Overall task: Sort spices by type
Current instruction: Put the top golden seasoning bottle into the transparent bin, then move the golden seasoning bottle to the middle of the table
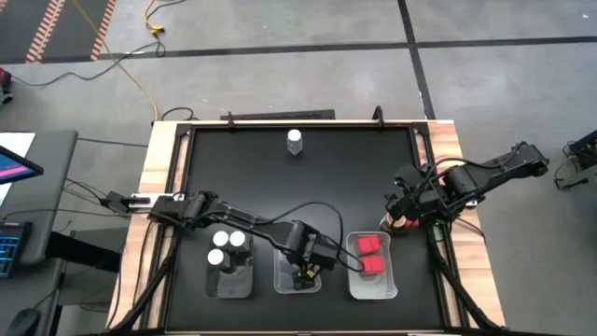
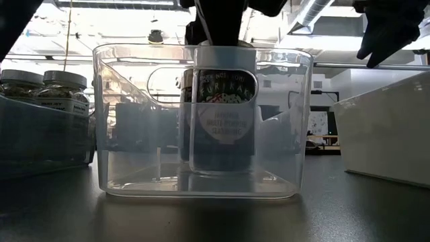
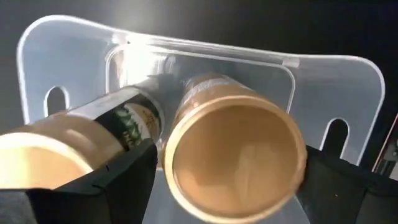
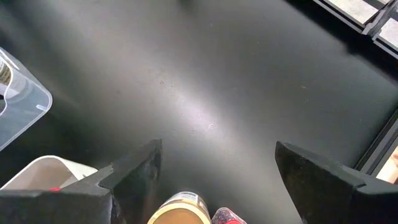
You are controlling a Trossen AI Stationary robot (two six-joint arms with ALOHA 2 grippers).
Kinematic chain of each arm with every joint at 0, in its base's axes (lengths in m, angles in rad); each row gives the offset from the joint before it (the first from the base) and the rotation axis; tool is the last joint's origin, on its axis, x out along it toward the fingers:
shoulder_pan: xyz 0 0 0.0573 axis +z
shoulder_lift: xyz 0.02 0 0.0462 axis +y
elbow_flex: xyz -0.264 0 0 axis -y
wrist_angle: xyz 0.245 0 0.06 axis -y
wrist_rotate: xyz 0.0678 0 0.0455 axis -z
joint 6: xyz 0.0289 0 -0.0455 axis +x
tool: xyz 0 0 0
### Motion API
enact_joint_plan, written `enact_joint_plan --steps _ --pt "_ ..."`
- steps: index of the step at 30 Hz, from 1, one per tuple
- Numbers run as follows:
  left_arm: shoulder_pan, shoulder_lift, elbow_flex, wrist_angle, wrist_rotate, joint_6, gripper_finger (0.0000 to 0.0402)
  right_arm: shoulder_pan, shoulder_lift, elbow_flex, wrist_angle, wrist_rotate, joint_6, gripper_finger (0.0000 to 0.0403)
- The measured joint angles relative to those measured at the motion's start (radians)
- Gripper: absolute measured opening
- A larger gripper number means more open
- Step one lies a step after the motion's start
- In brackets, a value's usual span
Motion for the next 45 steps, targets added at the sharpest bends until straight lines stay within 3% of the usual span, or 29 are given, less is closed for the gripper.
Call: enact_joint_plan --steps 10,26,37,45 --pt "0.000 0.000 0.071 -0.071 -0.005 -0.010 0.0331 0.000 0.000 0.000 0.000 0.000 -0.018 0.0340" --pt "0.000 -0.084 0.071 -0.132 -0.023 -0.010 0.0331 0.000 0.000 0.000 0.000 -0.001 -0.019 0.0340" --pt "0.007 -0.188 0.072 -0.181 -0.118 -0.008 0.0331 0.000 0.000 0.000 0.009 -0.001 -0.018 0.0340" --pt "0.008 -0.193 0.065 -0.199 -0.194 -0.016 0.0328 0.000 0.000 0.000 0.024 -0.001 -0.018 0.0340"
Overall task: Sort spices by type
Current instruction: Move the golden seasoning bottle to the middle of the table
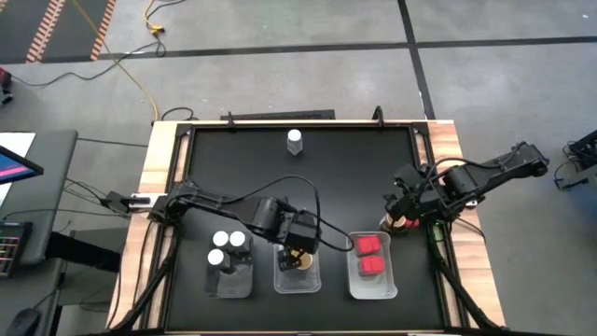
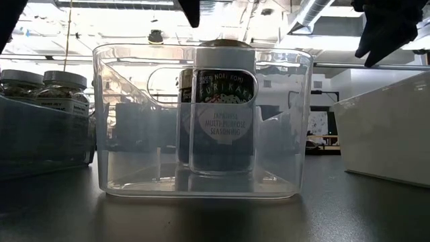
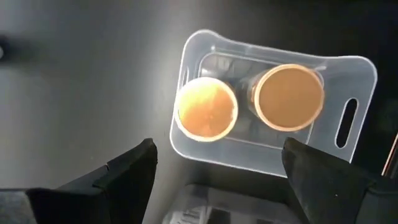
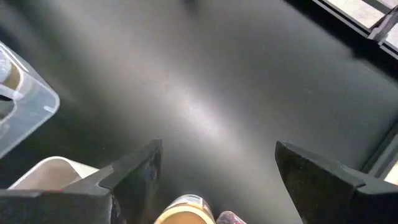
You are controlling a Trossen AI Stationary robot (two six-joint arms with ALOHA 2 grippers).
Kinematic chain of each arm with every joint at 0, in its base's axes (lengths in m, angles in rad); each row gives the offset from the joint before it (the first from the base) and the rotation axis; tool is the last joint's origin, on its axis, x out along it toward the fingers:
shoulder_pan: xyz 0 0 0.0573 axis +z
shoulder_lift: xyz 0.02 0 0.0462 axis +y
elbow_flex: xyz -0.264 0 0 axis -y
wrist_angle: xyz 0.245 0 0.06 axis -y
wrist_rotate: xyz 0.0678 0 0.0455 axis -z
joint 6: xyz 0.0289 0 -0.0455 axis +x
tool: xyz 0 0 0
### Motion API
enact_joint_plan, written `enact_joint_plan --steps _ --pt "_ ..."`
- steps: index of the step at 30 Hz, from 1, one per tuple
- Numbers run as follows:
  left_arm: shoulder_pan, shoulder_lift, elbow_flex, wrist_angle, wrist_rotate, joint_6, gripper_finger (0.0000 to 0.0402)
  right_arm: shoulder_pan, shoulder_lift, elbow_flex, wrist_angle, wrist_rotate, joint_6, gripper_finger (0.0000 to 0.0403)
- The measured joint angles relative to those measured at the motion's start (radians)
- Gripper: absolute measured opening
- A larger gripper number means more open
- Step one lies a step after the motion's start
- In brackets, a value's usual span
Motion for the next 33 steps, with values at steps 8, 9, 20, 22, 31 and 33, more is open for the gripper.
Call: enact_joint_plan --steps 8,9,20,22,31,33 --pt "-0.001 0.000 -0.009 0.078 -0.036 0.106 0.0328 0.000 0.000 0.000 0.037 0.000 0.000 0.0340" --pt "-0.001 0.000 -0.009 0.077 -0.050 0.116 0.0328 0.000 0.000 0.000 0.036 0.000 0.000 0.0340" --pt "0.030 -0.162 -0.231 0.177 -0.103 0.218 0.0328 0.000 0.000 0.000 0.037 0.000 0.000 0.0340" --pt "0.038 -0.252 -0.382 0.277 -0.104 0.220 0.0328 0.000 0.000 0.000 0.038 0.000 0.000 0.0340" --pt "0.093 -0.766 -1.058 0.724 -0.089 0.177 0.0328 0.000 0.000 0.000 0.096 0.002 0.000 0.0340" --pt "0.109 -0.881 -1.164 0.792 -0.084 0.174 0.0328 0.000 0.000 0.000 0.104 0.001 0.004 0.0340"
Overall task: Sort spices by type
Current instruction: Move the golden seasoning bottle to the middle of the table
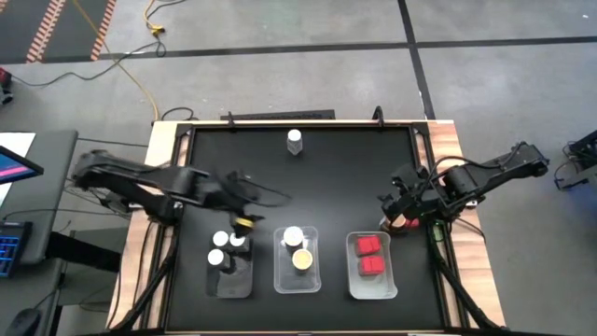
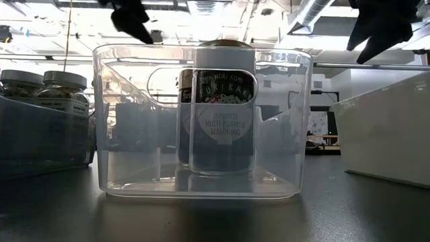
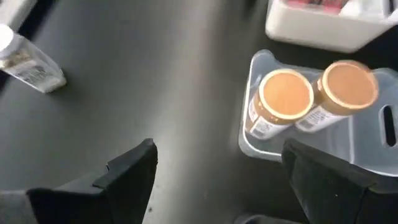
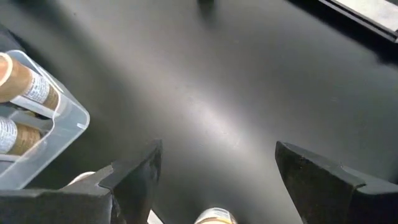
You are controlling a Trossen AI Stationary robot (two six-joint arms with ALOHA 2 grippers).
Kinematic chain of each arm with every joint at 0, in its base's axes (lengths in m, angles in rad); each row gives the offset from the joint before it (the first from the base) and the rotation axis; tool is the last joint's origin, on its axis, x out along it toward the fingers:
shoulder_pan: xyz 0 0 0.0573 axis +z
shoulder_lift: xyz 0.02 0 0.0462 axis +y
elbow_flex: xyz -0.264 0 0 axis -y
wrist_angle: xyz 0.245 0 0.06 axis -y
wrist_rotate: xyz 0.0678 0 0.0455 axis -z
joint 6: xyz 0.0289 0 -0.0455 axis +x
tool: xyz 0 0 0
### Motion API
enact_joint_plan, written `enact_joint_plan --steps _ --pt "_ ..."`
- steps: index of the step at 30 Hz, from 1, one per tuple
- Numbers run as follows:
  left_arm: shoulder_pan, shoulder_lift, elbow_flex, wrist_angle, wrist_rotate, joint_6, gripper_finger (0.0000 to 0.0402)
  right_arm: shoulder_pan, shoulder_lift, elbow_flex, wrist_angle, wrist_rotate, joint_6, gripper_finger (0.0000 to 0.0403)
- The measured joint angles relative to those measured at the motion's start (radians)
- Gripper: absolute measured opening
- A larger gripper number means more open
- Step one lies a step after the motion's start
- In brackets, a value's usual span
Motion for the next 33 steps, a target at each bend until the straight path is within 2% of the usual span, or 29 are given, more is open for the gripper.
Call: enact_joint_plan --steps 6,11,16,21,25,27,30,33 --pt "0.061 -0.332 -0.229 0.096 0.004 0.000 0.0328 -0.057 0.000 0.000 0.000 -0.048 0.048 0.0340" --pt "0.125 -0.570 -0.329 0.105 -0.005 0.006 0.0328 -0.170 0.000 0.000 0.000 -0.123 0.050 0.0340" --pt "0.185 -0.734 -0.393 0.103 -0.025 0.021 0.0328 -0.297 0.010 0.031 -0.022 -0.236 0.043 0.0337" --pt "0.218 -0.836 -0.450 0.105 -0.025 0.024 0.0328 -0.377 0.076 0.153 -0.181 -0.316 0.028 0.0315" --pt "0.224 -0.865 -0.483 0.107 -0.025 0.024 0.0328 -0.405 0.152 0.240 -0.347 -0.397 0.066 0.0306" --pt "0.224 -0.866 -0.499 0.111 -0.025 0.019 0.0328 -0.414 0.176 0.244 -0.408 -0.454 0.115 0.0305" --pt "0.224 -0.860 -0.519 0.132 -0.024 0.016 0.0328 -0.438 0.183 0.214 -0.401 -0.516 0.162 0.0305" --pt "0.224 -0.853 -0.521 0.138 -0.023 0.016 0.0328 -0.454 0.185 0.176 -0.401 -0.526 0.207 0.0306"
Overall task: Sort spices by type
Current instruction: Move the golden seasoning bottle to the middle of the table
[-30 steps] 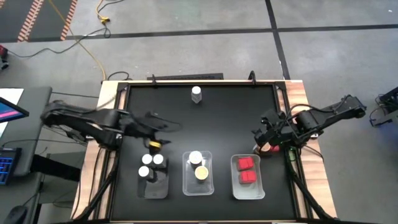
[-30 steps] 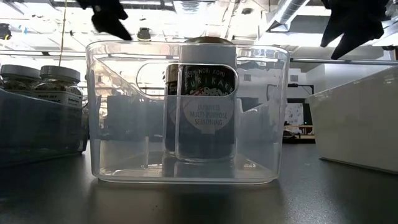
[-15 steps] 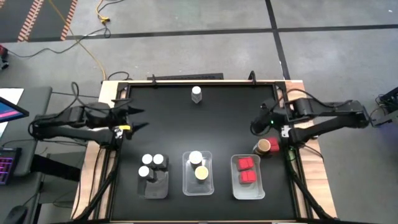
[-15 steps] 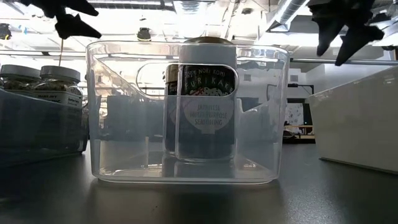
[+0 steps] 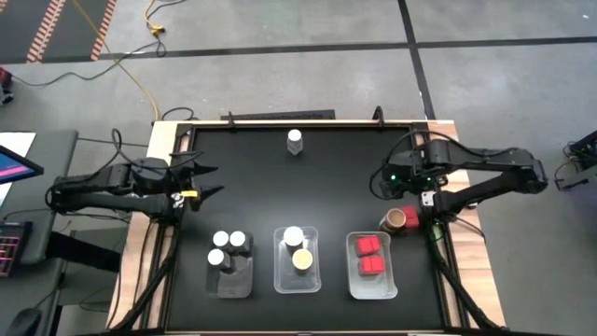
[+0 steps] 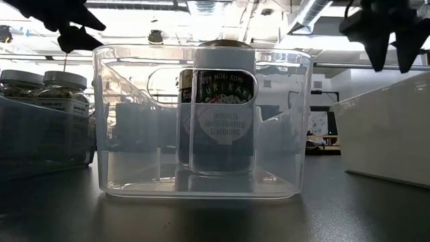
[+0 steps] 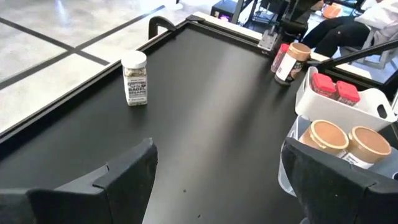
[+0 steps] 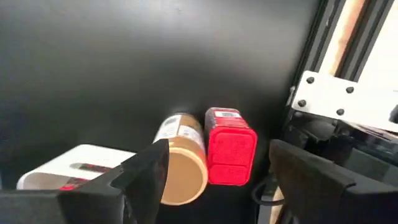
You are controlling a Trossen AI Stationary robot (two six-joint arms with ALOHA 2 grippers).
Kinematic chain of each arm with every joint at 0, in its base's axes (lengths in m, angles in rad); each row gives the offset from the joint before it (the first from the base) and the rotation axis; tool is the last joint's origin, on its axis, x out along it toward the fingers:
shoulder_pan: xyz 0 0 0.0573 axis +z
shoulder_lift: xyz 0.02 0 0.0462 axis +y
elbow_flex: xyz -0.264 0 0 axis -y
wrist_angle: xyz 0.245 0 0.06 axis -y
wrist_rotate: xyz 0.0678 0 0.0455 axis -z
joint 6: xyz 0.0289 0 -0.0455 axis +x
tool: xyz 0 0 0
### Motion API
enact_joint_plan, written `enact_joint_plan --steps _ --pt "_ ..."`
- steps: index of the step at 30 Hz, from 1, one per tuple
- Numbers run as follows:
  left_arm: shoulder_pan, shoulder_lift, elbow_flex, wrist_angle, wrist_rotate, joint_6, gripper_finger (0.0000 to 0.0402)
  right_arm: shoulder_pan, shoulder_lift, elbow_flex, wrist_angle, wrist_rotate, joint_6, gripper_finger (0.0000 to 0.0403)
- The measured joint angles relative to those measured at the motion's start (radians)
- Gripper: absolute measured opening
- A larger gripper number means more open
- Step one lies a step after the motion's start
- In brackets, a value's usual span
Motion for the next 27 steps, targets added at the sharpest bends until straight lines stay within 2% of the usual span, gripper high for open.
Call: enact_joint_plan --steps 8,16,27 --pt "0.000 0.003 0.000 0.010 0.001 -0.001 0.0328 0.066 0.001 -0.052 0.114 -0.053 0.037 0.0306" --pt "0.000 0.003 0.000 0.011 0.001 -0.003 0.0328 0.138 0.015 -0.103 0.149 -0.051 0.037 0.0306" --pt "-0.001 0.004 0.000 0.014 -0.013 -0.003 0.0328 0.202 0.043 -0.105 0.163 0.000 0.028 0.0314"
